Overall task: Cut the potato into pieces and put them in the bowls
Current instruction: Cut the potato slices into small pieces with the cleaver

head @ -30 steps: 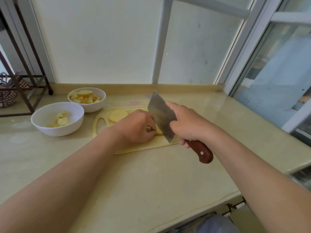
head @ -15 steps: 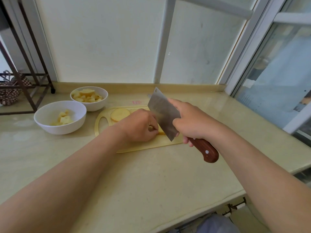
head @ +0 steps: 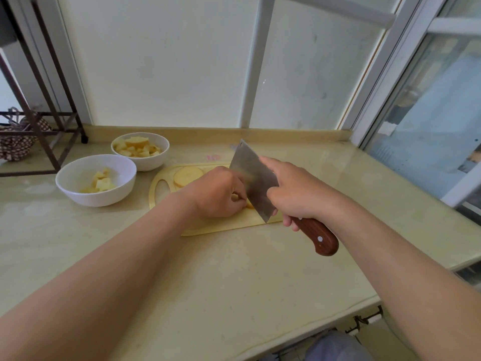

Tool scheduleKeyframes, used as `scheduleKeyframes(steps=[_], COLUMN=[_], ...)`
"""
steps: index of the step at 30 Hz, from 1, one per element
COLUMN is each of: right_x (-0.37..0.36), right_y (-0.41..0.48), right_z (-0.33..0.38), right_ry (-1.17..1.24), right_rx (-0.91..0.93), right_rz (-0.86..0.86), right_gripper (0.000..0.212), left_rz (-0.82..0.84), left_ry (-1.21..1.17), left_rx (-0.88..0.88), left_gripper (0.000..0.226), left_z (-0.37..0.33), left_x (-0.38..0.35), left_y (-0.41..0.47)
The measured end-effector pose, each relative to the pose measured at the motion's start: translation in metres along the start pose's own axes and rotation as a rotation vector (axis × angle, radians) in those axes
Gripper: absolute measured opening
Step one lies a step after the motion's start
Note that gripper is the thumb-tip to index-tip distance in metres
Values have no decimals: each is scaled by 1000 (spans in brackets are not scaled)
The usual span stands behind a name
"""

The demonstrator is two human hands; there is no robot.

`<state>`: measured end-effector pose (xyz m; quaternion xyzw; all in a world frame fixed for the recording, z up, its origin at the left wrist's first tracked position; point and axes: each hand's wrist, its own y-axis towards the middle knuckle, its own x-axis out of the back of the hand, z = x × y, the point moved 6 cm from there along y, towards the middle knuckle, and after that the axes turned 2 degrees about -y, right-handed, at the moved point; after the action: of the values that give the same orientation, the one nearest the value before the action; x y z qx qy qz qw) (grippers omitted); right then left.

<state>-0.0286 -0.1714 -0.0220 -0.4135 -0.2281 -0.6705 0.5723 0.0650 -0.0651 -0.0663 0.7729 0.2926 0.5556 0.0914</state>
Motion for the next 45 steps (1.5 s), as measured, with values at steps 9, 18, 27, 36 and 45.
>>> scheduleKeyframes(steps=[9,18,27,36,45], right_x=[-13,-13,-3,34,18], right_y=[2,28,13,2,1], right_z=[14,24,-4,-89,-118], right_ry=[-168,-128,56,557,497], right_rx=[-8,0,-36,-193,-207], right_rz=[47,39,5,-284,-230], right_gripper=[89,92,85,70,67], left_rz=[4,9,-6,-11,31], left_ry=[1,13,24,20,68], left_rx=[-19,-27,41,21,249], left_gripper=[11,17,12,4,31], left_z=[0,-2,1,-1,0], left_x=[0,-1,-1,-1,-9], left_y=[1,2,2,2,1])
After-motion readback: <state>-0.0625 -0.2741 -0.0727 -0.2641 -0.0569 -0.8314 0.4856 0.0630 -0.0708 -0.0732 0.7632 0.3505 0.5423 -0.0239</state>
